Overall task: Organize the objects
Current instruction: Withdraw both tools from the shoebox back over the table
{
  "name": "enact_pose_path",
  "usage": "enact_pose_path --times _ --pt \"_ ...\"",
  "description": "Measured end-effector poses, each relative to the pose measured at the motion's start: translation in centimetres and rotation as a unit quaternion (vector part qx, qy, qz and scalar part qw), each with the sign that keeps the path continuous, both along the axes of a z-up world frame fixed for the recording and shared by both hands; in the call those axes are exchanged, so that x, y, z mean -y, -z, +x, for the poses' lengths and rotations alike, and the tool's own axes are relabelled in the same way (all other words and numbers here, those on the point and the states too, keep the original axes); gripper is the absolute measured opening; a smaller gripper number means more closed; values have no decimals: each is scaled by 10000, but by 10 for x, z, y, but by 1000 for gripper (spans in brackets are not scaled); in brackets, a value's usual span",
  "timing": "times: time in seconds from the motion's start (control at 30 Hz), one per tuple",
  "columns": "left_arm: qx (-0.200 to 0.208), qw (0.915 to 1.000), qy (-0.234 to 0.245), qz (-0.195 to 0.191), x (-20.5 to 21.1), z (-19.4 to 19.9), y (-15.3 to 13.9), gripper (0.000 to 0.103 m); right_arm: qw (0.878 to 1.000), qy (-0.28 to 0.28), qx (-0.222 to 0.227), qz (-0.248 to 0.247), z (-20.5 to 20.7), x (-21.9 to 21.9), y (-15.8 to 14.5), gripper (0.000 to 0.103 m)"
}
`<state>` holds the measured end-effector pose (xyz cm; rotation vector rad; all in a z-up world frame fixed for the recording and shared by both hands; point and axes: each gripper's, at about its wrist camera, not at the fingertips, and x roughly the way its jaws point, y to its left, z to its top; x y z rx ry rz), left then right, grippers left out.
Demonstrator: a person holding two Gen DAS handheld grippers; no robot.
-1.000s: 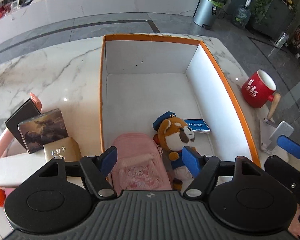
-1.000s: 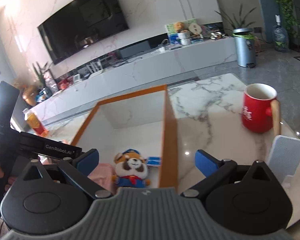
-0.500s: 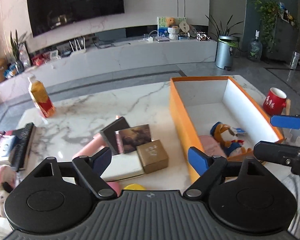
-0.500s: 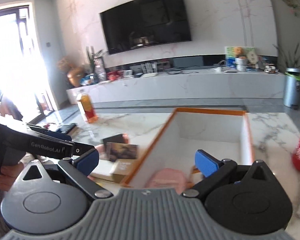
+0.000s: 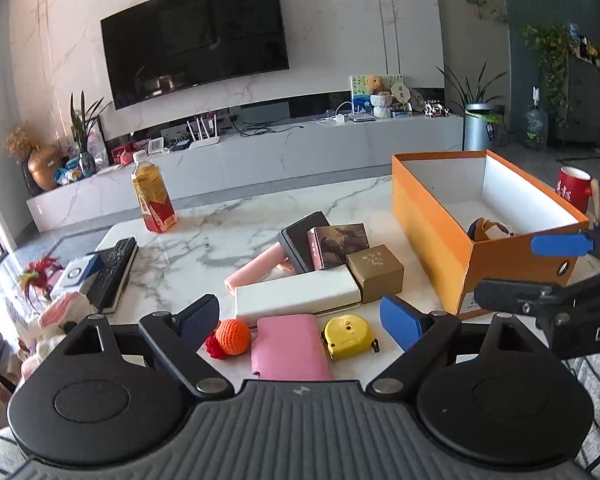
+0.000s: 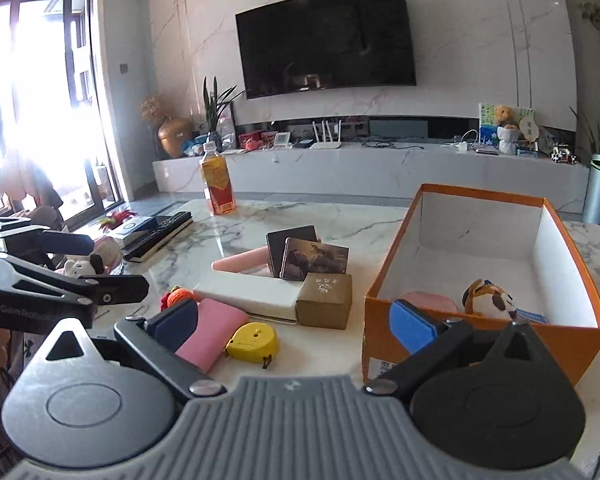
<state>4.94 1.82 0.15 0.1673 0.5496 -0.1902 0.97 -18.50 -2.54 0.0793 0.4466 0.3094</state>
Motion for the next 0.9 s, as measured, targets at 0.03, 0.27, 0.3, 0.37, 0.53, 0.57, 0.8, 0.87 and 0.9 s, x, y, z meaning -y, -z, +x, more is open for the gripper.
enact_pose_path --times 0.03,0.27,0.3,0.37,0.53,0.57,0.8,0.87,0.9 --pt "7 9998 -34 -201 -6 0 -1 103 10000 -22 -54 54 1 -1 2 102" --pt "303 9993 -21 -240 -13 -6 1 103 9994 -146 -227 222 10 -9 4 102" --pt "273 9993 -2 -264 -13 -5 0 103 9993 -177 -240 225 11 -10 4 102" --pt "214 9991 3 -357 -18 -5 1 103 9991 -287 -261 173 13 -14 4 102" --pt "117 9980 -144 -612 -34 -6 -1 103 9962 -787 -316 -186 26 -31 4 102" --pt "84 9975 -198 -667 -38 -6 0 103 9955 -846 -350 -244 31 -36 4 102" --pt "73 9957 -447 -805 -58 -6 -3 103 9841 -1487 -944 -244 76 -78 19 102" --pt "75 9951 -533 -827 -62 -5 -3 103 9780 -1583 -1351 -166 95 -94 31 102" --pt "60 9947 -555 -868 -65 -5 -3 103 9746 -1590 -1569 -181 104 -102 36 102"
